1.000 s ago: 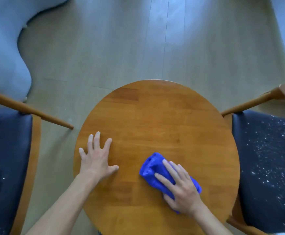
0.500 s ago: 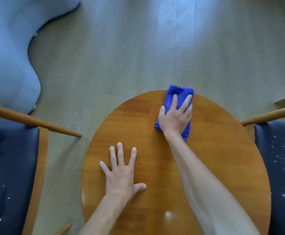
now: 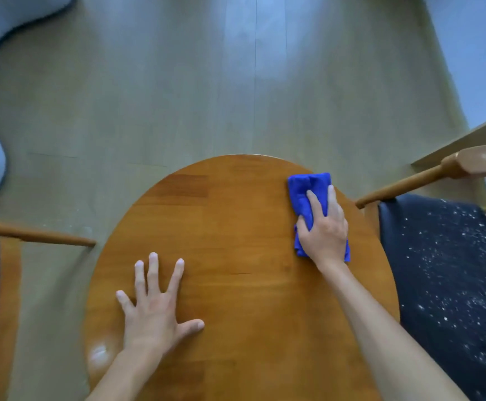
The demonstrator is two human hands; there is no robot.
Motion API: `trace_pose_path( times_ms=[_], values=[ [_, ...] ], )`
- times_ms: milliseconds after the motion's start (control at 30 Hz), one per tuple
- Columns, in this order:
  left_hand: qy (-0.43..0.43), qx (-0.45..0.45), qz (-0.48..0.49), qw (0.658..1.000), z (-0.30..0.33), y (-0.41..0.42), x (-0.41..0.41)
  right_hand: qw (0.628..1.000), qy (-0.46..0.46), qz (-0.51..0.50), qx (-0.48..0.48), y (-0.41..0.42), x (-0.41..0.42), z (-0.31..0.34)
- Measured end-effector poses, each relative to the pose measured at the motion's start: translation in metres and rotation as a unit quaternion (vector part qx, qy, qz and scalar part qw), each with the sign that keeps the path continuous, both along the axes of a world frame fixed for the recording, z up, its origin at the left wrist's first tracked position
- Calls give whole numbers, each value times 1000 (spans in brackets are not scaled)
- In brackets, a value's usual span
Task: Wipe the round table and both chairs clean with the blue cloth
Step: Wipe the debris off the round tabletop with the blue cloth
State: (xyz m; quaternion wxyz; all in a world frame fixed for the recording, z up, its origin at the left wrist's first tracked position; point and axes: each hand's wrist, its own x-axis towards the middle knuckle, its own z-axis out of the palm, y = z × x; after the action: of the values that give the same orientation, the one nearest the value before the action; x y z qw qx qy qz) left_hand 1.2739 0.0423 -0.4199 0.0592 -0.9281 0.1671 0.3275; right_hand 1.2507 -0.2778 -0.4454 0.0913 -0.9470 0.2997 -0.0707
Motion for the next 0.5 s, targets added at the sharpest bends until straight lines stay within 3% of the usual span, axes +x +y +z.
trace_pose_path(
  times_ms=[200, 333, 400, 500],
  values=[
    [-6, -4, -8, 1000, 0, -1, 0, 951, -25, -309, 10, 21, -146, -8],
    [-17, 4, -19, 1000, -4, 0, -1, 872, -79, -480, 51, 55, -88, -10],
    [-18, 1, -21, 1000, -5, 1, 0, 894, -84, -437, 59, 75, -25, -9],
    [-22, -6, -20, 1000, -6, 1, 0, 971, -80, -217, 54, 132, 53, -5]
  ],
)
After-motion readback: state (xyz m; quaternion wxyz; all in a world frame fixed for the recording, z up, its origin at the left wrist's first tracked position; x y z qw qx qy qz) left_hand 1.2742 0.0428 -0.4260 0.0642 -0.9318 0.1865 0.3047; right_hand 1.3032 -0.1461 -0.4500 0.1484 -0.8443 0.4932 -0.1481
